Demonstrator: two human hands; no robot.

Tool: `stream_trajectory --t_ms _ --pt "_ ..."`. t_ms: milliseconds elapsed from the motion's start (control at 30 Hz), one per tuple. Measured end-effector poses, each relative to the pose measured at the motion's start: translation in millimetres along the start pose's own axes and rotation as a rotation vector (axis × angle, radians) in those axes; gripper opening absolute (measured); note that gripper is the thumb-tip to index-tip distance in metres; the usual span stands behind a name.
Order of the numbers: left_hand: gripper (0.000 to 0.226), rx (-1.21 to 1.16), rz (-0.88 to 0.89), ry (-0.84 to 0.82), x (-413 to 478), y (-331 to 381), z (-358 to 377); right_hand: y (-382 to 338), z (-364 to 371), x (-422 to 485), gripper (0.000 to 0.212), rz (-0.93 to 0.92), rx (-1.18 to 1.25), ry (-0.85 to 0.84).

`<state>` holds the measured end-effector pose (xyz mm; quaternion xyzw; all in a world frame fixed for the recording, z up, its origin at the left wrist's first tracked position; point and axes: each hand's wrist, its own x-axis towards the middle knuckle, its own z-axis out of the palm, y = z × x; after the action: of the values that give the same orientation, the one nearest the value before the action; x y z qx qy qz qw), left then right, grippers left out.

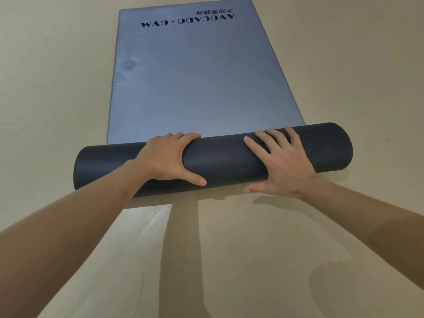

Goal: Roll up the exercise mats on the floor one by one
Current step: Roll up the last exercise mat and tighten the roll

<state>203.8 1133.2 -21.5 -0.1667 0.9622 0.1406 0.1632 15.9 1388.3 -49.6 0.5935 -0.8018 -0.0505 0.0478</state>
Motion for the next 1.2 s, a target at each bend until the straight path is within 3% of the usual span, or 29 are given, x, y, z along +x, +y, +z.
stream_trajectory --t_ms 133,300,367,500,800,1033,1200 --pt "0.124 -0.056 -0.022 -0.053 15 -6 -15 5 1 18 0.124 0.018 0.028 -0.072" --pt "0.097 0.148 0.030 0.290 3 4 -9 21 -5 42 0.118 0.006 0.091 -0.159" --pt "0.101 0.127 -0.040 0.297 -3 15 -1 27 -9 52 0.113 0.002 0.141 -0.198" --pt "0.122 0.141 -0.121 0.204 9 18 -5 33 -18 69 0.103 -0.001 0.199 -0.227" --pt "0.117 0.102 -0.136 0.062 2 9 -26 21 -52 68 0.073 -0.014 0.365 -0.288" --pt "0.098 -0.054 -0.135 -0.180 -60 31 -4 -13 -63 6 0.055 0.005 0.604 -0.570" --pt "0.086 -0.345 -0.179 -0.497 -99 48 28 -29 -63 -37 0.045 0.040 0.899 -0.944"
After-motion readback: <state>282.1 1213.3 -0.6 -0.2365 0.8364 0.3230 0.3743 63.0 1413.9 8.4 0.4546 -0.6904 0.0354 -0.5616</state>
